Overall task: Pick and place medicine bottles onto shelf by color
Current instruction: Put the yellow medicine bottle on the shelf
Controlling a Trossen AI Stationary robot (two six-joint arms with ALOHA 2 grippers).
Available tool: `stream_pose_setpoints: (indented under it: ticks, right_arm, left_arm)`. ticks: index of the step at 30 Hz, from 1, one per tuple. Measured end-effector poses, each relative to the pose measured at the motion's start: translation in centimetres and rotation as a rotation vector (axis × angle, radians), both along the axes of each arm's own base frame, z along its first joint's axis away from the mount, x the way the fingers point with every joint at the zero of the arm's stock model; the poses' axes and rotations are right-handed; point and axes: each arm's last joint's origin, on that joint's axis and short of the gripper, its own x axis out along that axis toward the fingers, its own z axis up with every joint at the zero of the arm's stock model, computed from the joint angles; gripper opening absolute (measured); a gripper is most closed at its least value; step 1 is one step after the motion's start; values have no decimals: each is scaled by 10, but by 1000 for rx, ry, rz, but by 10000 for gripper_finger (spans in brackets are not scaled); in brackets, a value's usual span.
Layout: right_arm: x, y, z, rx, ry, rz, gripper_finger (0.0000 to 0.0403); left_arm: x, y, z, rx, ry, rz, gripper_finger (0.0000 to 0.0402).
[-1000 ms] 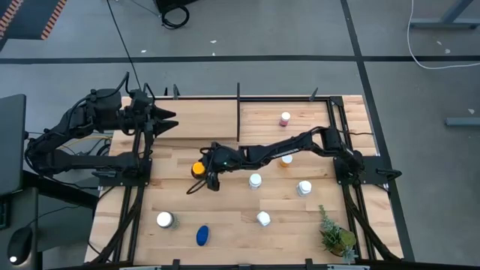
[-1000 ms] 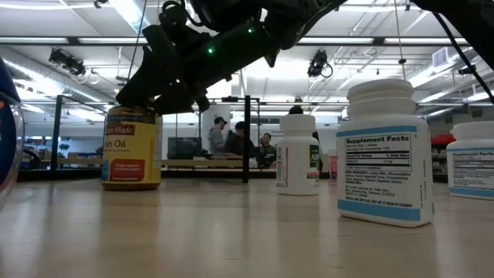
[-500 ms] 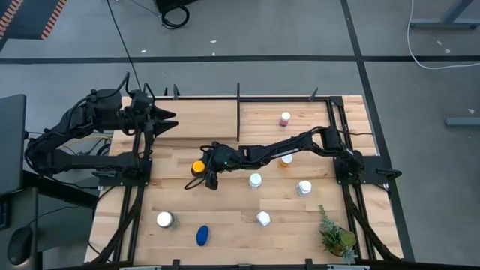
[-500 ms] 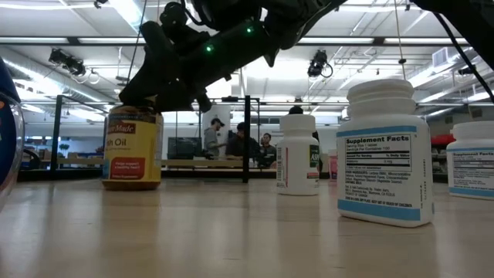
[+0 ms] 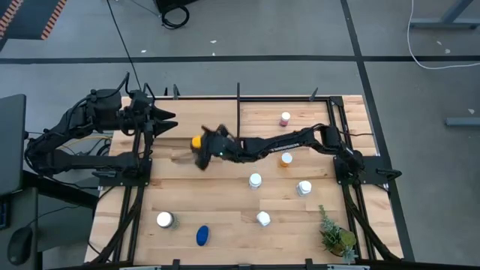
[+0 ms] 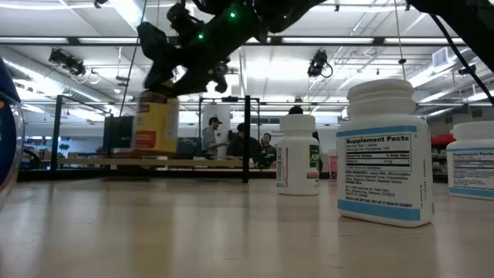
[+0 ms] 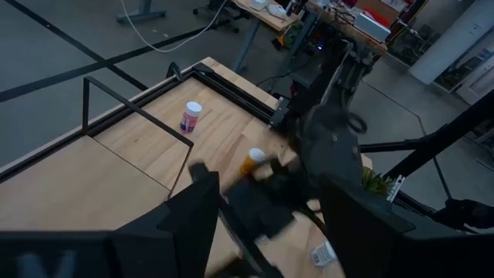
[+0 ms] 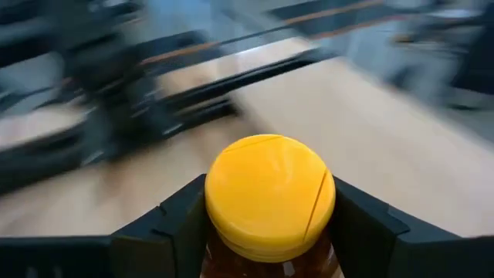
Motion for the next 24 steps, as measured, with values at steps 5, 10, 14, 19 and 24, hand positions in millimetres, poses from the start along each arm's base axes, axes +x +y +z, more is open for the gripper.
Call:
stream_pose_setpoints:
  ticks: [5, 10, 14, 19, 24]
  right_arm:
    - [-2, -19, 28, -44, 32, -204, 225]
    - [-16, -38, 31, 16, 125, -407, 226]
    - [-29, -51, 20, 132, 166, -536, 227]
    - [-29, -58, 21, 127, 135, -573, 227]
    - [-27, -66, 24, 135, 78, -603, 228]
  left_arm:
    - [-5, -2, 1, 17, -11, -4, 227]
    - [-12, -3, 2, 65, -13, -18, 221]
    - [-17, -5, 4, 83, -24, -21, 220]
    - [-22, -7, 5, 97, -36, -23, 218]
    - [-24, -7, 5, 108, -38, -26, 219]
